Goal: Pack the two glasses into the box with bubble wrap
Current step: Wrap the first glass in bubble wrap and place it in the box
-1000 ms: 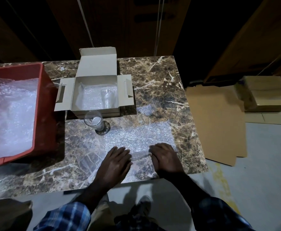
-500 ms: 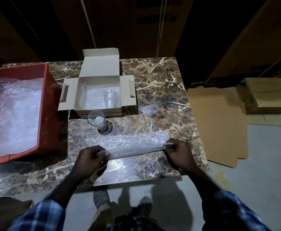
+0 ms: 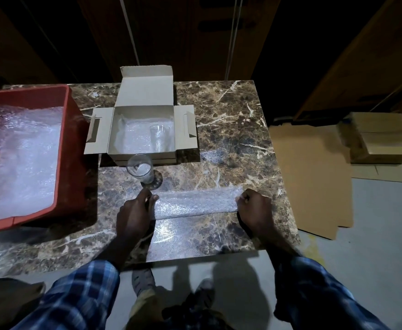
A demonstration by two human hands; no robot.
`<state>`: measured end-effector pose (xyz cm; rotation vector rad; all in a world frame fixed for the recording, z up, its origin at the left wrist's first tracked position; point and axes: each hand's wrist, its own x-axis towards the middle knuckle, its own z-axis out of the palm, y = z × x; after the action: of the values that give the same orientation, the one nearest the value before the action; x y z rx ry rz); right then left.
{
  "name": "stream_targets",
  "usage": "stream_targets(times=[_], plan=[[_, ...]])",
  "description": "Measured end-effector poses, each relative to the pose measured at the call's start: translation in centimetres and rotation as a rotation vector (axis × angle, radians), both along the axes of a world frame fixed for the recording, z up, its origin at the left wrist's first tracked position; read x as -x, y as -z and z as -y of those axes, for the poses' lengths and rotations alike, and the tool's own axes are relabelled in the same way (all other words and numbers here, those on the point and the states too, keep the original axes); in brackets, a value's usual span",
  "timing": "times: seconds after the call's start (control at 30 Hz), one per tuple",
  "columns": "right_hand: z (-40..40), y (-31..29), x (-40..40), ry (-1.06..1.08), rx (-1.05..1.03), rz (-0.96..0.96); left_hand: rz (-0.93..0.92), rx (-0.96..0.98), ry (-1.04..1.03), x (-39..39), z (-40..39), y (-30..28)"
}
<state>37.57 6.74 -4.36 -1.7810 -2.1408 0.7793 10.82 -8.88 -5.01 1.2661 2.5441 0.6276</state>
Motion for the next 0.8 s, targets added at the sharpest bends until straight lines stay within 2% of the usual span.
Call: stream_targets(times=[0.1, 0.23, 0.33, 0.43, 0.5, 0.6, 0.67, 0.8], plan=[[0.0, 0.1, 0.4, -0.021, -0.033, 0.054, -0.084, -0.021, 0.002, -0.3, -0.2, -0.1], [0.2, -0.1, 1.0, -0.035, -0.048, 0.142, -0.039, -0.031, -0.07, -0.7, -0.4, 0.3], [1.3, -0.4, 1.8, -0.032, -0.246, 0.302, 0.032, -0.189, -0.14, -1.7, -0.1, -0.5], [3.9, -0.3, 3.4, -0.187, -0.43, 0.267, -0.142, -0.307, -0.103, -3.6, 1.1, -1.1], [5.7, 0.8, 4.6, -0.366, -0.418, 0.199, -0.171, -0.286, 0.006, -5.3, 1.6, -0.9], [7.2, 2.7, 6.4, -0.578, -0.321, 0.171, -0.168, -0.234, 0.282, -7.2, 1.2, 0.5], [7.6, 3.2, 7.0, -0.641, -0.23, 0.208, -0.136, -0.114, 0.38, -7.4, 0.7, 1.7], [7.4, 3.3, 6.4, -0.66, -0.172, 0.264, -0.147, 0.097, 0.431, -6.4, 0.6, 3.1]])
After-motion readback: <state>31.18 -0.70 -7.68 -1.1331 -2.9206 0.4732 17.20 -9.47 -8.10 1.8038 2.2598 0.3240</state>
